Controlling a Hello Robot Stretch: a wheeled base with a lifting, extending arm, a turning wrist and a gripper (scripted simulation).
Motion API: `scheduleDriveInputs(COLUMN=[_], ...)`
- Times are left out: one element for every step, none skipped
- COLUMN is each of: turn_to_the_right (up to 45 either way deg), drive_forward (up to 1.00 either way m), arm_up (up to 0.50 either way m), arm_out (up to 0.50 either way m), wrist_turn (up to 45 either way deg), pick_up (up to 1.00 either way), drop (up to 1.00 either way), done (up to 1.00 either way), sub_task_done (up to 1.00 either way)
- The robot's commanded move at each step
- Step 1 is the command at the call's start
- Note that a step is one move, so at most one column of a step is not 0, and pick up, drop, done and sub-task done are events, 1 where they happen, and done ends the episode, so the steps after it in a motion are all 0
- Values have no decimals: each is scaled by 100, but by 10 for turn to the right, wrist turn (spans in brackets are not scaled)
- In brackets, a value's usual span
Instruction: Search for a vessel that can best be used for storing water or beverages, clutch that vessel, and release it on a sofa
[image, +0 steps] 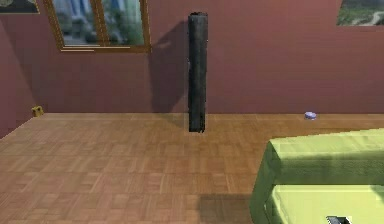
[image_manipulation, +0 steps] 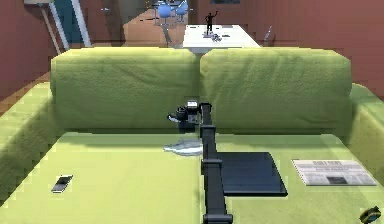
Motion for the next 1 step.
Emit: scheduleDriveInputs(turn_to_the_right=[0], drive_forward=[0], arm_up=[10], arm_out=[0], wrist_turn=[0], pick_up=[0], drop=[0], done=[0], sub_task_done=[0])
